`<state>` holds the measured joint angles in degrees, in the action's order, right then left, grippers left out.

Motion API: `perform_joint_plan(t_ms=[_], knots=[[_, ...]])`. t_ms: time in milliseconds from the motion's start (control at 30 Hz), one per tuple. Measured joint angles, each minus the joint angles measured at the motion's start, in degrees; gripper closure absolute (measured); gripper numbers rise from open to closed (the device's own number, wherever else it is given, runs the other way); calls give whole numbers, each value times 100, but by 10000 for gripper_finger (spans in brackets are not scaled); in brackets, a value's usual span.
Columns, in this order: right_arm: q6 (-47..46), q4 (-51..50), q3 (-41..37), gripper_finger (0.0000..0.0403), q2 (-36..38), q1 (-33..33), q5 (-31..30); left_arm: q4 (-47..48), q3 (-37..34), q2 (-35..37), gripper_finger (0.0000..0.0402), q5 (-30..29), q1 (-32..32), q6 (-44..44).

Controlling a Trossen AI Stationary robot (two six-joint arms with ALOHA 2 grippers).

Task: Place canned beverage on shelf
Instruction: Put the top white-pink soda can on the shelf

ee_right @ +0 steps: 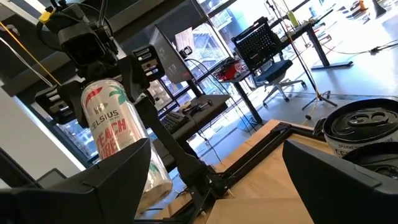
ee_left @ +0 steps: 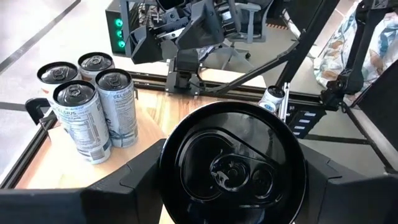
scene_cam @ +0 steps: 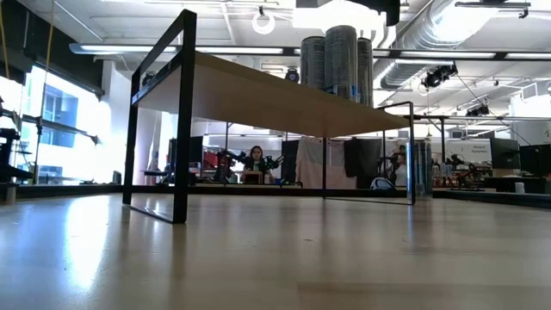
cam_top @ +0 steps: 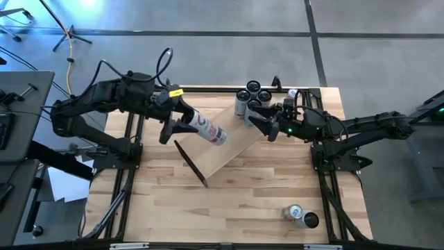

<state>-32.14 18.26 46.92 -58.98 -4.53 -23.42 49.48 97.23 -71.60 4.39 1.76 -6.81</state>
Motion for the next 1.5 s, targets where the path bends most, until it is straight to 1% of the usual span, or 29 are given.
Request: perform_joint_plan(t_ms=[133,333,767,833,1033,1300,1500], knots=[[-131,2,-2,52,0,1,16,80,3,15,178,-4,0,0],[-131,2,-2,52,0,-1,203,134,2,27,178,-85,0,-4],[-87,2,-4,52,0,-1,201,131,2,27,178,-106,0,-64],[-87,2,-4,52,0,-1,199,127,2,0,178,-106,0,-180],[-87,2,-4,52,0,-1,199,129,0,-268,178,-104,17,-355],[-87,-2,-4,52,0,1,197,384,-2,-929,178,-106,17,-350],[-89,-81,-4,52,0,-1,197,527,-2,-1109,178,-106,17,-250]])
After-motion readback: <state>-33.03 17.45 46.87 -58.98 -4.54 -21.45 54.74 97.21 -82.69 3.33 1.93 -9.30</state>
